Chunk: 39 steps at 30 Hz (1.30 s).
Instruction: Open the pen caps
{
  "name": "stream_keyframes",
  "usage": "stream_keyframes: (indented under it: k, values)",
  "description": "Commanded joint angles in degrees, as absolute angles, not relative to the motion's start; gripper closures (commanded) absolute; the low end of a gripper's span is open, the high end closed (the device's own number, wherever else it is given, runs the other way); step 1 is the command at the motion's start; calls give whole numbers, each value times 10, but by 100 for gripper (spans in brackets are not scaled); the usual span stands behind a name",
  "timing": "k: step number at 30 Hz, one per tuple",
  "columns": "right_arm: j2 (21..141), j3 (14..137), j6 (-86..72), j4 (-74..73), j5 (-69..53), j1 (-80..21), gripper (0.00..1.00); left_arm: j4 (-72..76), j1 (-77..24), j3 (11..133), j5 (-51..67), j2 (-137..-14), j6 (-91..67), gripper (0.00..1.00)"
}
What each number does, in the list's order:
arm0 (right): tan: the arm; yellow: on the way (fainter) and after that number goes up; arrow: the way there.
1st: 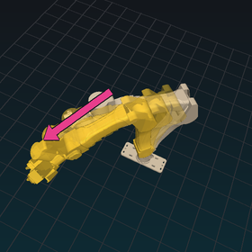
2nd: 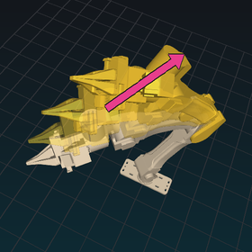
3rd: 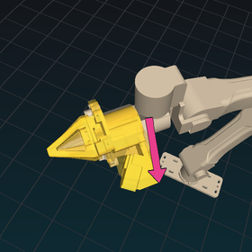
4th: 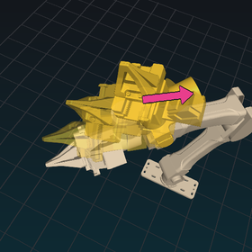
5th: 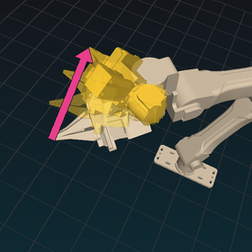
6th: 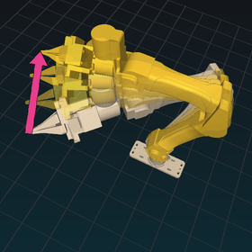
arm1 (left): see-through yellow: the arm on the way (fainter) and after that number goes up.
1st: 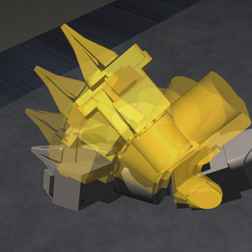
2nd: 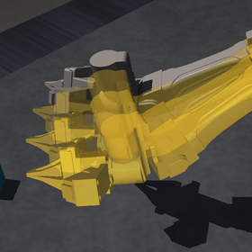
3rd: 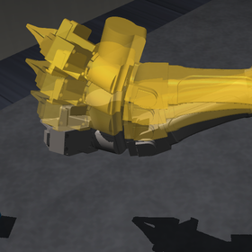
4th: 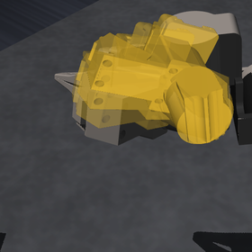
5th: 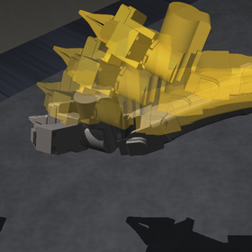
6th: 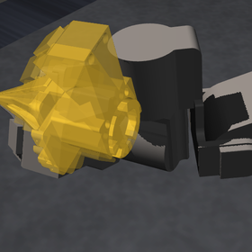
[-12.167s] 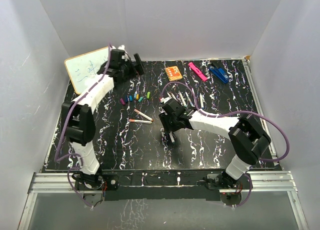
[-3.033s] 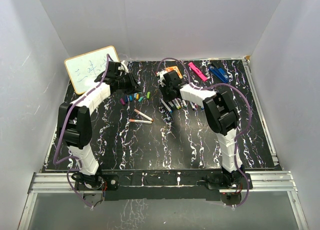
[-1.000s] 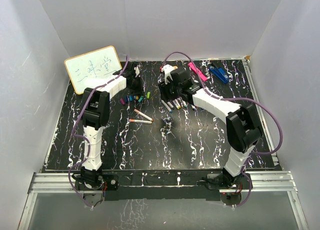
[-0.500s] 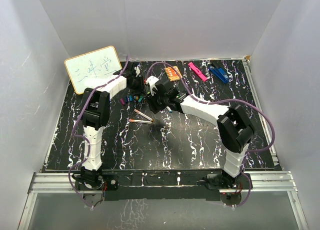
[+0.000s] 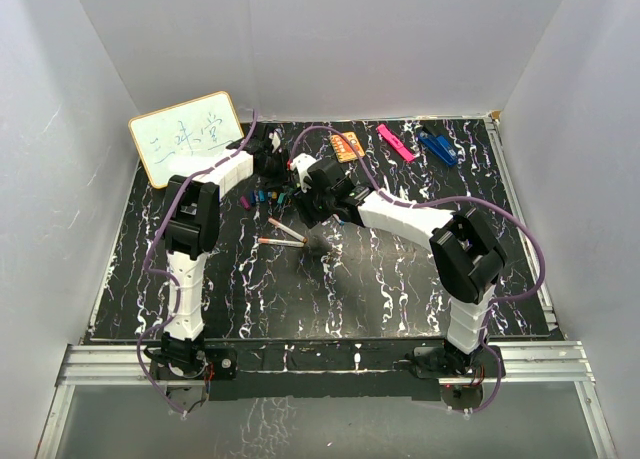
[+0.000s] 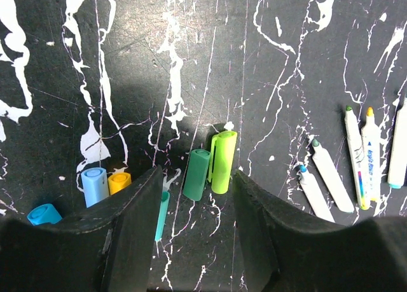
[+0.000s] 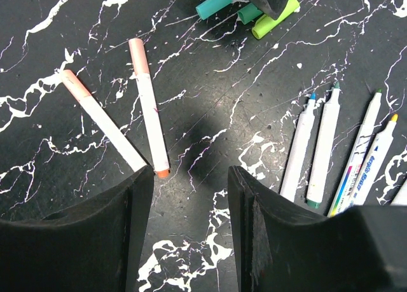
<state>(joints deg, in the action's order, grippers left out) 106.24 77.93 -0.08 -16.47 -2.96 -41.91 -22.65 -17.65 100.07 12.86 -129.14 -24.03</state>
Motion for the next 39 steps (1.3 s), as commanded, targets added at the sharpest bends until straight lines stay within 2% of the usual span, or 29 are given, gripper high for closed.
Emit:
stream_keyframes:
  k: [1,6,7,10,12,13,14,19,28,32,39]
  values:
    - [1038,791,0,-144,-20,-422,52,-233,-172,1007,129,-1262,-250,53]
    - [1042,791,2,-145,-23,-422,51,-193,-144,990,163,-1215,-289,53]
    - [1043,791,3,-144,-24,-422,50,-178,-136,983,173,-1201,-300,49]
    - [1051,794,7,-144,-25,-423,45,-106,-112,952,216,-1150,-343,34]
    - [1063,802,9,-148,-25,-426,43,-67,-98,931,232,-1116,-366,17]
    - [1070,807,11,-148,-25,-427,40,-54,-93,924,236,-1099,-374,4]
    - [1077,812,12,-149,-24,-429,39,-44,-88,918,243,-1085,-381,2]
    - [1118,855,19,-163,-15,-442,37,-11,-69,881,278,-1018,-405,1]
    - [1188,929,25,-197,1,-464,39,37,-45,756,273,-885,-435,2]
    - [1211,949,24,-210,5,-470,42,66,-35,712,264,-842,-448,2]
    - [1238,966,19,-219,14,-472,50,57,-27,704,262,-820,-450,2]
